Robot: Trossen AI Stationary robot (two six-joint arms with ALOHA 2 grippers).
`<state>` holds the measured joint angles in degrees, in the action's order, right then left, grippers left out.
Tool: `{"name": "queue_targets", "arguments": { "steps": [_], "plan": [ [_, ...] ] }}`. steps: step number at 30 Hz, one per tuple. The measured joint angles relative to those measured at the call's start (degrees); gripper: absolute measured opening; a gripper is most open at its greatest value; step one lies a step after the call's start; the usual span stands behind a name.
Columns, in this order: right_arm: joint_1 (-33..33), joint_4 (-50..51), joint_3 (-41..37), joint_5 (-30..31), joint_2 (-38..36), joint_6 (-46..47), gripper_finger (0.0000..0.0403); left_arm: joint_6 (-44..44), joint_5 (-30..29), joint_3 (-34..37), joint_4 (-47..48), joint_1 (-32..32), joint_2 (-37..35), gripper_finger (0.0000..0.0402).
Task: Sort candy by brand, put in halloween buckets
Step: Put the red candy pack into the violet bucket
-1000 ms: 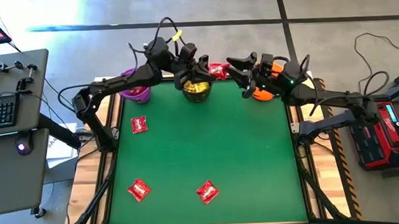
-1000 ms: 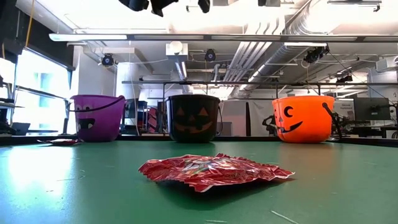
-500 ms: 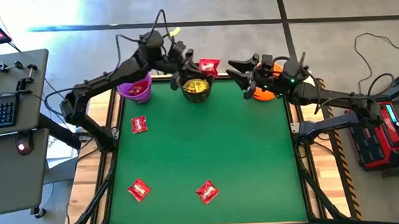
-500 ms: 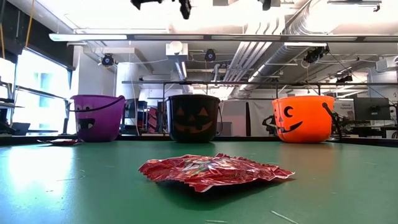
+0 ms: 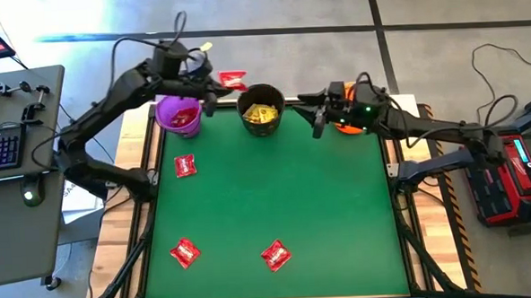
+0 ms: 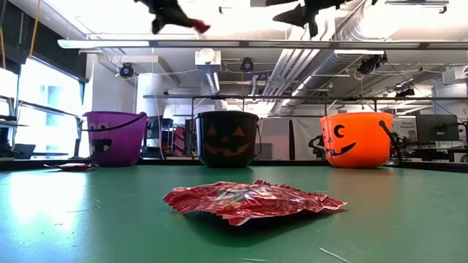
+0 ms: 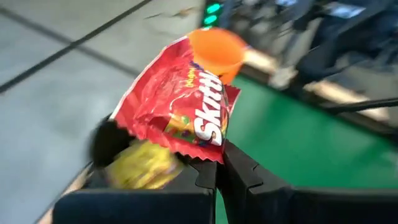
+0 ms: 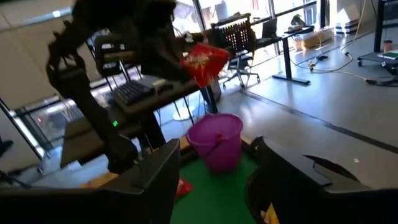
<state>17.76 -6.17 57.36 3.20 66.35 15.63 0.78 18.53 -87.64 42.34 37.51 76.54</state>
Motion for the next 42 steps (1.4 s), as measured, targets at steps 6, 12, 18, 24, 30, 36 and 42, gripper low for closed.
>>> {"name": "queue_targets", "arguments": {
  "steps": [6,12,18,24,30,36,42],
  "plan": [
    [0.0,-0.3,0.0,0.0,2.4,-2.6,0.0205,-4.4,-7.6,0.0,12.0,3.7,-3.7,0.0],
    [0.0,-0.6,0.0,0.0,2.7,-2.6,0.0205,-7.7,-16.7,0.0,25.3,7.2,-4.5,0.0],
    [0.0,-1.7,0.0,0.3,2.7,-2.8,0.0205,-9.1,-21.1,0.0,31.6,12.1,-1.5,0.0],
    [0.0,-1.8,0.0,1.1,2.7,-2.7,0.0205,-9.2,-23.9,0.0,37.6,16.2,4.3,0.0],
    [0.0,-1.8,0.0,1.1,2.7,-2.7,0.0205,-7.0,-26.4,0.1,39.0,19.5,9.8,0.0],
    [0.0,-1.8,0.0,1.0,2.7,-2.6,0.0205,-8.0,-25.6,0.1,40.5,21.3,15.0,0.0],
    [0.0,-1.8,0.0,1.0,2.7,-2.7,0.0205,-8.4,-25.6,0.1,40.8,21.9,18.5,0.0]
  ]
}}
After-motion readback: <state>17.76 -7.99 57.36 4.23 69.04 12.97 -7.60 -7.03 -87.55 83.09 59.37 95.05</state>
